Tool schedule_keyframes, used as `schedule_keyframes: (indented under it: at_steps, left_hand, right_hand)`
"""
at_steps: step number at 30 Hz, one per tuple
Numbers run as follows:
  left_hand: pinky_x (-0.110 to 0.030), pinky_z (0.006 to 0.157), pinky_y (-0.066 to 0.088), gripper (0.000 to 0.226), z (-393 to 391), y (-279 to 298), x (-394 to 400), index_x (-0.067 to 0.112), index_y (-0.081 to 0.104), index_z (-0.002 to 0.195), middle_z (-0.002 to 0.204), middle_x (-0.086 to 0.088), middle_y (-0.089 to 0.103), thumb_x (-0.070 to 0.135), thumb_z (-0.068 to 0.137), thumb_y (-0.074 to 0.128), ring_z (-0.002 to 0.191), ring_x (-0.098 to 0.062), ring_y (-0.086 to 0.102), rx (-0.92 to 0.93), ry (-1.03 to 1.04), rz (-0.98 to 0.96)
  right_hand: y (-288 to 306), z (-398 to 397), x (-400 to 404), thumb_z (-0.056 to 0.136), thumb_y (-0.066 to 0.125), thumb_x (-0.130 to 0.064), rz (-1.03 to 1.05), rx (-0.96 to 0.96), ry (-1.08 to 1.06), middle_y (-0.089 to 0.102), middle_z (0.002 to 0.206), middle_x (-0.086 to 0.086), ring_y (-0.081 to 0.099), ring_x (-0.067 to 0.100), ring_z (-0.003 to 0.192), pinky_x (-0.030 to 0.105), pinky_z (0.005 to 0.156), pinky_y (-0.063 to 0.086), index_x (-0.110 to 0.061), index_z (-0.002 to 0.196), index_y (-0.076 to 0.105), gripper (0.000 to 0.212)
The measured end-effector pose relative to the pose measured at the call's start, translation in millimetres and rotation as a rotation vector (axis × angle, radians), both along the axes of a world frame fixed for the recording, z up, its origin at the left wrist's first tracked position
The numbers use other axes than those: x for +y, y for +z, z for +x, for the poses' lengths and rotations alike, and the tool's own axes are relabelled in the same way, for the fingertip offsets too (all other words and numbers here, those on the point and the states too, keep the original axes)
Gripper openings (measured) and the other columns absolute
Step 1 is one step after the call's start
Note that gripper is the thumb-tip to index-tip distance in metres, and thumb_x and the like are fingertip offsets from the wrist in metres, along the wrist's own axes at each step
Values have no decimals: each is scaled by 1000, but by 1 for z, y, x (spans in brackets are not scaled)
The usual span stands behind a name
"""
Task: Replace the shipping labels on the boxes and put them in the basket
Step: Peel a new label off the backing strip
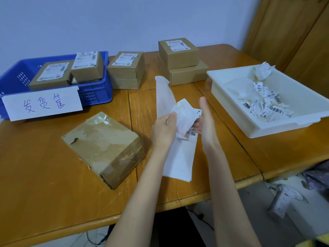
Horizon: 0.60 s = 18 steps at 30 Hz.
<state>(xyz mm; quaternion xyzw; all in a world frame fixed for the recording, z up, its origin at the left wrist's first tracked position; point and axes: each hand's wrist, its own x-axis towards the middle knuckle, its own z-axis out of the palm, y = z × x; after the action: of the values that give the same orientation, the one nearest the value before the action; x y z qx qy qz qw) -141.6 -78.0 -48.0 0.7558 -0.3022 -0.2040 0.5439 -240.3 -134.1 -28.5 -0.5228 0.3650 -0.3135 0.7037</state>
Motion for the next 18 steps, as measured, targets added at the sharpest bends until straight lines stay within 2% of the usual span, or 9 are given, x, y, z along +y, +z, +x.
schedule_keyframes:
  at_steps: [2,4,7,10,14,18]
  left_hand:
    - [-28,54,25,50,-3,1,0,18,39,56,55,3,36,30,104,45,54,-12,33,-11,-14,1]
    - [-26,54,24,50,-7,3,1,18,38,56,55,3,35,29,104,45,55,-11,32,-12,-27,-3]
    - [-27,54,22,50,-8,2,3,17,34,56,55,3,31,25,104,46,55,-11,29,-13,-30,-8]
    - [-32,57,24,48,-5,-1,2,15,38,58,56,0,36,25,104,46,57,-15,33,-22,-22,17]
    - [-33,62,29,42,-1,2,1,10,48,66,65,-10,46,28,104,45,64,-22,40,-33,4,32]
    - [-33,57,25,48,-3,6,2,16,37,58,59,-1,37,28,105,43,56,-16,33,-44,13,41]
  right_hand:
    - [-3,6,2,89,63,-46,-207,166,-45,62,63,0,60,6,53,16,47,45,-16,77,68,32]
    - [-11,15,-1,86,70,-39,-309,256,-170,59,60,1,59,12,54,25,49,44,-14,66,61,33]
    - [-19,24,-9,84,72,-32,-271,263,-278,62,62,-2,62,19,60,30,54,45,-20,63,61,27]
    - [-28,28,-16,79,75,-32,-175,281,-263,72,76,-1,70,23,74,37,64,51,-19,79,72,14]
    - [-24,30,-25,78,77,-28,-111,261,-271,65,69,-1,64,22,67,29,57,42,-19,68,63,19]
    - [-20,30,-28,77,78,-25,-96,252,-258,66,72,0,63,21,67,27,58,43,-16,72,63,17]
